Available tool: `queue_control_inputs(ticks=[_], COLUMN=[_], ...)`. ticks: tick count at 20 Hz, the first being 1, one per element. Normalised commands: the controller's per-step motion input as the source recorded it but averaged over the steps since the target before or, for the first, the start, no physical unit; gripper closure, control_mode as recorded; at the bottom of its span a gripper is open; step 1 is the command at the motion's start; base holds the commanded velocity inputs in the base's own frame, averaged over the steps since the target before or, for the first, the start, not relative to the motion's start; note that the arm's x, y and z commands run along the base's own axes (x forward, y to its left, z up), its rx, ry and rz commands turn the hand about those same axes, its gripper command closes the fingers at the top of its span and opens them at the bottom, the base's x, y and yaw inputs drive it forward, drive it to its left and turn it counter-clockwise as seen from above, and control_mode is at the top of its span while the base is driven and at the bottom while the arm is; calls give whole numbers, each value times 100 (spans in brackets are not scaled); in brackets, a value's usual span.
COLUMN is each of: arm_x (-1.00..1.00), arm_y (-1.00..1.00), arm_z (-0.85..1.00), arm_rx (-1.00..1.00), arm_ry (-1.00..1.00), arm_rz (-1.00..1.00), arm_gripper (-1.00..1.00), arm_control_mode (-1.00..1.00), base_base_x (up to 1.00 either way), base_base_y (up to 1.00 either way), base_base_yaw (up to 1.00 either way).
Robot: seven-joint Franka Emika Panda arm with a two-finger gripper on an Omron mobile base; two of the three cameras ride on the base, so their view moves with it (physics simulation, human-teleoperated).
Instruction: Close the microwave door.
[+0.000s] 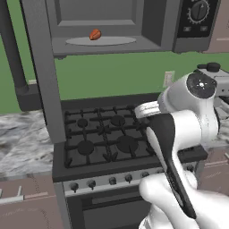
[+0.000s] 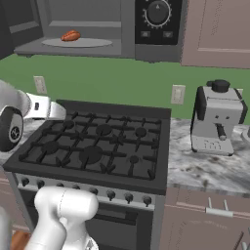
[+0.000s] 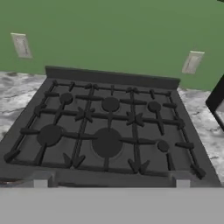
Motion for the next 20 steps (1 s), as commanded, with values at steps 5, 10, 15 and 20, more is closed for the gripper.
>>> queue_control_inputs(ticks=[5,10,15,20], arm_x=[-100,-100,-100,-90], arm_y=[35,41,23,28], arm_z=[69,73,62,20], arm_rx=[-5,-11,-8,-8], arm_ry=[-56,-50,-43,-28], arm_rz=[-7,-9,-7,-13], arm_gripper=[-100,-100,-100,-100], arm_control_mode=[-100,-100,-100,-100], base_base_x=[0,0,0,0], base_base_y=[0,0,0,0], base_base_yaw=[0,0,0,0])
